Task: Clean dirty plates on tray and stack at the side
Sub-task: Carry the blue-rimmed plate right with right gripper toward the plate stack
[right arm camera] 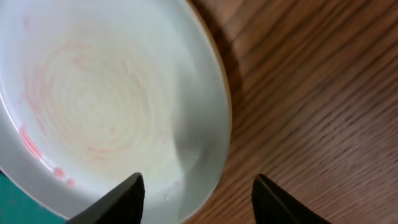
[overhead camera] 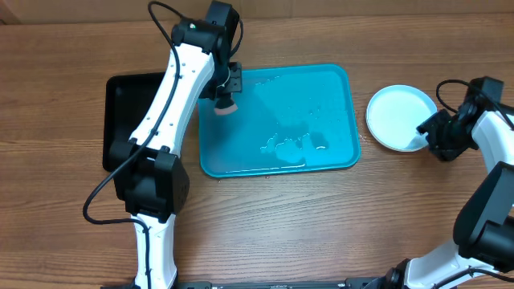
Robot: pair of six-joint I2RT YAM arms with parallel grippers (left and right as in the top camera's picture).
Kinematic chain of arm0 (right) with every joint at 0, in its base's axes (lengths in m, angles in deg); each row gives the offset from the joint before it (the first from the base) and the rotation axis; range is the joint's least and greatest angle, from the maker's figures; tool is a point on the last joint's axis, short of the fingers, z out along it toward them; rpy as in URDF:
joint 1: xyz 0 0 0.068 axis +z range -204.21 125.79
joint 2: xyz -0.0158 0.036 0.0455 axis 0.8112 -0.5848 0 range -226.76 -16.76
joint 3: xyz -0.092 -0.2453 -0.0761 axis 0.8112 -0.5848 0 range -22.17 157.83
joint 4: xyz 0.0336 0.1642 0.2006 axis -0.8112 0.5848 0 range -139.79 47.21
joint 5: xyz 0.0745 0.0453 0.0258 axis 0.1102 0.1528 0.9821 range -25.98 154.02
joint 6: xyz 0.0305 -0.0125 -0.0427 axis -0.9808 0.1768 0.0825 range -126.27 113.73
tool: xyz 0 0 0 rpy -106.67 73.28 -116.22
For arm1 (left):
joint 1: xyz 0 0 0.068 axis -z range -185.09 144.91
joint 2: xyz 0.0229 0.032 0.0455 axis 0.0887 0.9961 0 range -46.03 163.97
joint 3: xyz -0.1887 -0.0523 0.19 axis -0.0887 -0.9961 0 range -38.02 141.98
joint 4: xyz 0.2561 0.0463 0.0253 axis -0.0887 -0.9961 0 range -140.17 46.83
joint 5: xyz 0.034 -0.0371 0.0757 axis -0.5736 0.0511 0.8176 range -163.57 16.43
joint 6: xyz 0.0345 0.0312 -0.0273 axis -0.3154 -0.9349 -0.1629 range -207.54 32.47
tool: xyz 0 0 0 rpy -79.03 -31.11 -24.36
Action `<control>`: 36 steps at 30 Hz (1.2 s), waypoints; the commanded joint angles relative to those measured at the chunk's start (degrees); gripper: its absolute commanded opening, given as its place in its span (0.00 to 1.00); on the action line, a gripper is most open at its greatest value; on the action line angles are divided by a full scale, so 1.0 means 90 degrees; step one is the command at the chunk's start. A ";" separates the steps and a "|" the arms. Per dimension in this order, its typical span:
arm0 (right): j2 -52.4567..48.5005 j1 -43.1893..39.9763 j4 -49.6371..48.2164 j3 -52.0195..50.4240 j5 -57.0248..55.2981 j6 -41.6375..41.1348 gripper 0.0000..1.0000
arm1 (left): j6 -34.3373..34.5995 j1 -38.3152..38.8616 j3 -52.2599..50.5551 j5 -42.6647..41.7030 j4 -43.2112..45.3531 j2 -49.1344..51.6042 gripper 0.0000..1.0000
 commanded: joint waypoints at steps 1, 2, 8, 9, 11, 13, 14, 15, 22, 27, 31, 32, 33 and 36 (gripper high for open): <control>0.0226 0.0129 0.0255 0.0325 0.0204 0.0058 0.59 | 0.0886 -0.0085 0.0631 0.0899 -0.0342 -0.0364 0.05; 0.0238 0.0170 0.0364 0.0437 0.0202 0.0121 0.61 | 0.1117 -0.0085 0.0690 0.1107 -0.0491 -0.0452 0.04; 0.0291 0.0551 0.0794 0.1132 0.0180 0.0364 1.00 | 0.2441 -0.0085 0.0702 0.2169 -0.1753 -0.0792 0.04; 0.0291 0.0634 0.0816 0.1212 0.0180 0.0364 1.00 | 0.2300 -0.0085 0.0624 0.2159 -0.1744 -0.0794 0.04; 0.0291 0.0840 0.0797 0.1319 0.0177 0.0393 1.00 | 0.2341 -0.0085 0.0415 0.2074 -0.1744 -0.0804 0.04; 0.0291 0.1061 0.0733 0.1343 0.0180 0.0495 1.00 | 0.2703 -0.0085 0.0083 0.2135 -0.1744 -0.0804 0.04; 0.0291 0.1161 0.0712 0.1343 0.0165 0.0512 1.00 | 0.2931 -0.0087 -0.0080 0.2181 -0.1744 -0.0804 0.04; 0.0291 0.1258 0.0702 0.1343 0.0129 0.0510 1.00 | 0.3225 -0.0092 -0.0267 0.2280 -0.1744 -0.0804 0.05; 0.0291 0.1826 0.0646 0.1343 -0.0117 0.0534 1.00 | 0.5095 -0.0321 -0.1154 0.2946 -0.1586 -0.0804 0.04; 0.0291 0.1979 0.0578 0.1343 -0.0114 0.0532 1.00 | 0.5603 -0.0566 -0.1690 0.2778 -0.1008 -0.0804 0.04; 0.0291 0.1987 0.0600 0.1343 -0.0114 0.0532 1.00 | 0.5695 -0.0704 -0.2166 0.2518 -0.0454 -0.0804 0.04; 0.0291 0.1987 0.0607 0.1343 -0.0114 0.0534 1.00 | 0.5792 -0.0738 -0.2278 0.2494 -0.0374 -0.0804 0.04; 0.0291 0.1987 0.0614 0.1343 -0.0114 0.0534 1.00 | 0.5853 -0.0772 -0.2412 0.2463 -0.0279 -0.0804 0.04; 0.0291 0.1987 0.0622 0.1343 -0.0112 0.0537 1.00 | 0.5872 -0.0872 -0.2742 0.2433 -0.0017 -0.0801 0.04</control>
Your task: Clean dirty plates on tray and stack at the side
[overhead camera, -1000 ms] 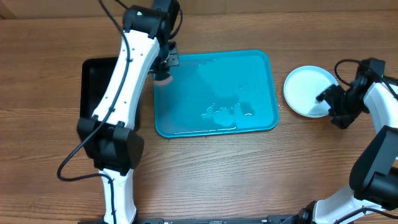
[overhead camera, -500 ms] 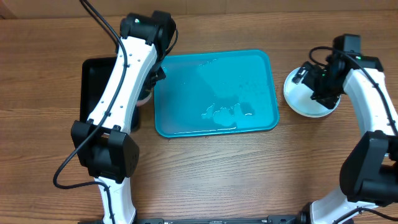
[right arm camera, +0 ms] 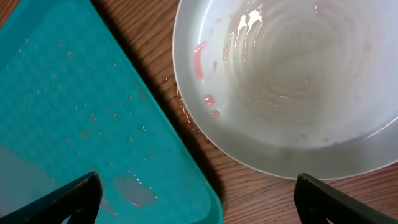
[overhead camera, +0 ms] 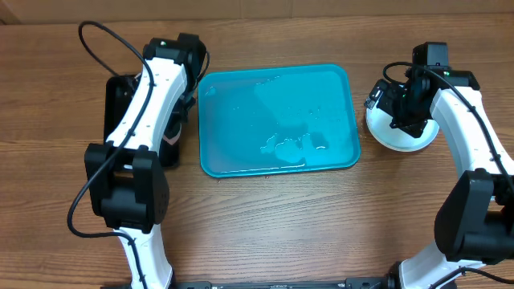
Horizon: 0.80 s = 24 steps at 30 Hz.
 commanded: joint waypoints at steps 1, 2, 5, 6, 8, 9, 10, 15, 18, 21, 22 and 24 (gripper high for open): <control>0.0219 0.0036 -0.0017 0.0136 -0.0083 0.0124 1.00 | 0.0342 -0.0131 -0.0369 -0.0051 0.0197 -0.0061 0.05; 0.0219 0.0036 -0.0017 0.0136 -0.0085 0.0124 1.00 | 0.0342 -0.0158 -0.0469 -0.0051 0.0289 -0.0061 0.04; 0.0219 0.0036 -0.0017 0.0134 -0.0083 0.0124 1.00 | 0.0342 -0.0248 -0.0680 -0.0056 0.0478 -0.0061 0.04; 0.0219 0.0036 -0.0017 0.0136 -0.0083 0.0124 1.00 | 0.0357 -0.0289 -0.0721 -0.0058 0.0503 -0.0061 0.04; 0.0219 0.0036 -0.0015 0.0134 -0.0085 0.0124 1.00 | 0.0367 -0.0355 -0.0770 -0.0070 0.0537 -0.0061 0.04; 0.0219 0.0036 -0.0015 0.0134 -0.0083 0.0124 1.00 | 0.0364 -0.0384 -0.0777 -0.0070 0.0554 -0.0061 0.05; 0.0219 0.0036 -0.0015 0.0134 -0.0083 0.0124 1.00 | 0.0364 -0.0415 -0.0792 -0.0070 0.0573 -0.0061 0.04; 0.0219 0.0036 -0.0015 0.0134 -0.0083 0.0124 1.00 | 0.0362 -0.0447 -0.0799 -0.0073 0.0605 -0.0061 0.05; 0.0219 0.0036 -0.0012 0.0134 -0.0083 0.0124 1.00 | 0.0359 -0.0452 -0.0799 -0.0029 0.0610 -0.0061 0.05; 0.0219 0.0036 0.0007 0.0134 -0.0083 0.0124 1.00 | 0.0036 -0.0503 -0.0799 -0.0034 0.0775 -0.0061 0.04; 0.0219 0.0036 0.0015 0.0134 -0.0085 0.0126 1.00 | -0.0255 -0.0522 -0.0799 -0.0061 0.0877 -0.0061 0.04; 0.0219 0.0036 0.0017 0.0134 -0.0083 0.0143 1.00 | -0.0872 -0.0554 -0.0799 -0.0155 0.1054 -0.0061 0.05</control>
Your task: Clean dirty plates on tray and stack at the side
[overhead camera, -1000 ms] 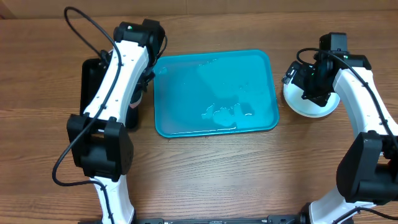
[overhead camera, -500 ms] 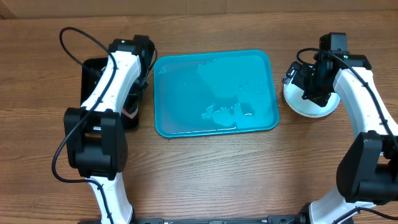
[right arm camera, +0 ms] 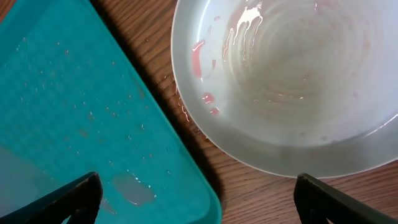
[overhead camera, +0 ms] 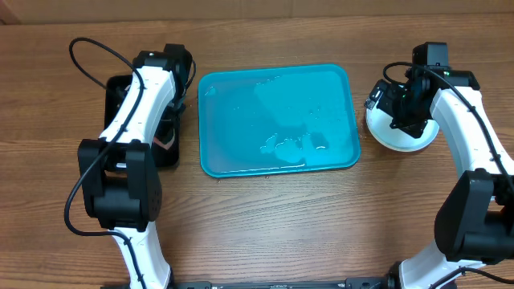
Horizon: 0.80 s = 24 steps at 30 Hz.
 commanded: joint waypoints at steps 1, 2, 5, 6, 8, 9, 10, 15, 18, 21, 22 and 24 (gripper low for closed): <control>0.0219 0.0036 -0.0019 0.0134 -0.0080 0.0138 1.00 | -0.1035 -0.0102 -0.0053 -0.0070 0.0165 -0.0061 0.04; 0.0219 0.0036 -0.0019 0.0134 -0.0080 0.0138 1.00 | -0.1409 -0.0119 -0.0053 -0.0138 0.0253 -0.0061 0.04; 0.0219 0.0036 -0.0019 0.0134 -0.0080 0.0138 1.00 | -0.2601 -0.0138 -0.0053 -0.0376 0.0425 -0.0061 0.04; 0.0219 0.0036 -0.0019 0.0134 -0.0080 0.0138 1.00 | -0.2936 -0.0138 -0.0053 -0.0452 0.0447 -0.0061 0.04; 0.0219 0.0036 -0.0017 0.0134 -0.0080 0.0138 1.00 | -0.3468 -0.0138 -0.0053 -0.0498 0.0447 -0.0061 0.04; 0.0219 0.0036 -0.0017 0.0134 -0.0083 0.0141 1.00 | -0.3776 -0.0138 -0.0053 -0.0493 0.0440 -0.0061 0.04; 0.0219 0.0036 -0.0017 0.0134 -0.0083 0.0141 1.00 | -0.3995 -0.0138 -0.0053 -0.0493 0.0437 -0.0061 0.04; 0.0219 0.0036 -0.0005 0.0134 -0.0083 0.0141 1.00 | -0.4964 -0.0138 -0.0051 -0.0376 0.0437 -0.0061 0.04; 0.0219 0.0036 0.0022 0.0134 -0.0083 0.0141 1.00 | -0.5265 -0.0138 -0.0053 -0.0117 0.0432 -0.0061 0.04; 0.0219 0.0036 0.0044 0.0134 -0.0083 0.0141 1.00 | -0.5357 -0.0138 -0.0051 0.0304 0.0333 -0.0061 0.04; 0.0219 0.0036 0.0044 0.0134 -0.0083 0.0141 1.00 | -0.5355 -0.0138 -0.0051 0.0381 0.0306 -0.0061 0.04; 0.0219 0.0036 0.0044 0.0134 -0.0083 0.0143 1.00 | -0.5353 -0.0138 -0.0051 0.0469 0.0255 -0.0061 0.04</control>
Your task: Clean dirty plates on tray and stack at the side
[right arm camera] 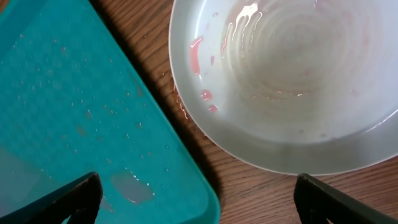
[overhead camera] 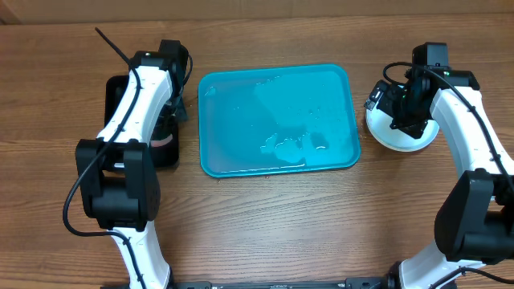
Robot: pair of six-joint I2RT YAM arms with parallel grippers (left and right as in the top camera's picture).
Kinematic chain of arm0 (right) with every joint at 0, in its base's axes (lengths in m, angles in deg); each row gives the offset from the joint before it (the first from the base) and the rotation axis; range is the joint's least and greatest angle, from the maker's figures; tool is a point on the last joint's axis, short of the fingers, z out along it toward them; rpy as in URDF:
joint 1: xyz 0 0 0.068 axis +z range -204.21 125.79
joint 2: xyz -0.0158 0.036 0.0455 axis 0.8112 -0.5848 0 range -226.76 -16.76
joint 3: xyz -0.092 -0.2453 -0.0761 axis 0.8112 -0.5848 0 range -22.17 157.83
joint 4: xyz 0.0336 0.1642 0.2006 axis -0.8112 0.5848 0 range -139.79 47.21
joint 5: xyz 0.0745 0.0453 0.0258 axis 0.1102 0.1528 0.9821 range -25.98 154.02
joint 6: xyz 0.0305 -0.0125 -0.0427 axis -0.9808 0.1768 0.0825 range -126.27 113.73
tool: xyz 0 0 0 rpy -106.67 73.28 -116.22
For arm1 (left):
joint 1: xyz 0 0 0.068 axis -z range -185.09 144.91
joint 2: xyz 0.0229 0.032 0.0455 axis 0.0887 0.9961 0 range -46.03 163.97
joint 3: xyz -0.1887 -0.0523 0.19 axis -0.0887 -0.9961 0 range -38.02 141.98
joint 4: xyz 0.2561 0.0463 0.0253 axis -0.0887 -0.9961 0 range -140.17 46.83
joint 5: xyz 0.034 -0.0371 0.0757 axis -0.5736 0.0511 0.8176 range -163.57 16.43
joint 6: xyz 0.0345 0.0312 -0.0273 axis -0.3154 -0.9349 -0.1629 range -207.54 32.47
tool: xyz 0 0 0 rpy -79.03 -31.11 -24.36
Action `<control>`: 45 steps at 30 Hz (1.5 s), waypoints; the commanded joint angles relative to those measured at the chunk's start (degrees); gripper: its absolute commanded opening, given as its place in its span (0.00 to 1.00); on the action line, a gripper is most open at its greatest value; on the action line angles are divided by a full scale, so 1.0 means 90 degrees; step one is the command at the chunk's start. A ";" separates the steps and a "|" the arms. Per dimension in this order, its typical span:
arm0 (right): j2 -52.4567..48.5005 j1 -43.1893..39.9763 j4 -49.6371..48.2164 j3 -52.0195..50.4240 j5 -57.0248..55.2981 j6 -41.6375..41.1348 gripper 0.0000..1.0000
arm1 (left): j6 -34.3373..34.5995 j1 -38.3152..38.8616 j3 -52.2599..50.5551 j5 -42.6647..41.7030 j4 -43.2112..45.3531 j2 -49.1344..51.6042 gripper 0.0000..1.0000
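A white plate (overhead camera: 399,138) with faint pink smears and water streaks rests on the wood to the right of the wet teal tray (overhead camera: 273,120). From the right wrist the plate (right arm camera: 292,81) fills the upper right and the tray's corner (right arm camera: 74,124) the left. My right gripper (right arm camera: 199,205) hovers over the gap between them, open wide and holding nothing; overhead it sits at the plate's left part (overhead camera: 393,104). My left gripper (overhead camera: 180,108) hangs over the black bin (overhead camera: 120,96), apparently open, with the pink sponge (overhead camera: 165,142) lying just below it.
Puddles and droplets lie on the teal tray, thickest near its front middle (overhead camera: 293,144). The black bin stands against the tray's left edge. Brown table (overhead camera: 321,225) stretches in front of both. A cable (overhead camera: 108,40) loops from the left arm.
My left gripper has drawn back a little from the sponge, which stays in the black bin. The right gripper, the plate and the tray are as they were.
First my left gripper held the pink sponge over the teal tray's left edge while my right gripper stood open at the plate's right rim. Later the left arm was over the black bin and the right gripper above the plate's left side. Now the sponge lies in the bin.
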 commanded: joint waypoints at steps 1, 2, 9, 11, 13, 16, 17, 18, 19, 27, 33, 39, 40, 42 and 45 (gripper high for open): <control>0.0219 0.0036 -0.0012 0.0134 -0.0075 0.0117 1.00 | -0.0294 -0.0041 -0.0053 0.0471 -0.0075 -0.0061 0.04; 0.0219 0.0036 -0.0012 0.0134 -0.0075 0.0117 1.00 | -0.0294 -0.0041 -0.0051 0.0471 -0.0090 -0.0061 0.04; 0.0219 0.0036 -0.0010 0.0134 -0.0075 0.0117 1.00 | -0.0294 -0.0041 -0.0051 0.0469 -0.0107 -0.0061 0.04; 0.0219 0.0036 -0.0010 0.0134 -0.0075 0.0119 1.00 | -0.0291 -0.0041 -0.0051 0.0466 -0.0104 -0.0061 0.04; 0.0219 0.0036 -0.0010 0.0134 -0.0075 0.0117 1.00 | -0.0291 -0.0041 -0.0051 0.0466 -0.0104 -0.0061 0.04; 0.0219 0.0036 -0.0010 0.0134 -0.0075 0.0117 1.00 | -0.0291 -0.0041 -0.0051 0.0466 -0.0102 -0.0061 0.07; 0.0219 0.0036 -0.0010 0.0134 -0.0075 0.0119 1.00 | -0.0291 -0.0041 -0.0051 0.0466 -0.0100 -0.0061 0.11; 0.0219 0.0036 -0.0010 0.0134 -0.0075 0.0119 1.00 | -0.0291 -0.0041 -0.0051 0.0469 -0.0100 -0.0061 0.17; 0.0219 0.0036 -0.0010 0.0134 -0.0075 0.0119 1.00 | -0.0291 -0.0041 -0.0051 0.0469 -0.0100 -0.0061 0.24; 0.0219 0.0036 -0.0010 0.0134 -0.0075 0.0119 1.00 | -0.0291 -0.0041 -0.0051 0.0464 -0.0058 -0.0061 0.68; 0.0219 0.0036 -0.0012 0.0134 -0.0075 0.0119 1.00 | -0.0289 -0.0032 -0.0044 0.0379 -0.0058 -0.0061 0.76; 0.0219 0.0036 -0.0160 0.0134 -0.0068 0.0389 1.00 | -0.0265 0.0245 0.0277 0.0036 -0.0189 -0.0080 0.89; 0.0219 0.0036 -0.0211 0.0136 -0.0066 0.0432 1.00 | -0.0245 0.0355 0.0374 -0.0078 -0.0209 -0.0109 0.93; 0.0219 0.0036 -0.0289 0.0136 -0.0061 0.0457 1.00 | -0.0245 0.0622 0.0551 -0.0240 -0.0236 -0.0199 1.00; 0.0219 0.0036 -0.0301 0.0180 0.0029 0.0542 1.00 | -0.0248 0.1158 0.0784 -0.0279 -0.0223 -0.0447 1.00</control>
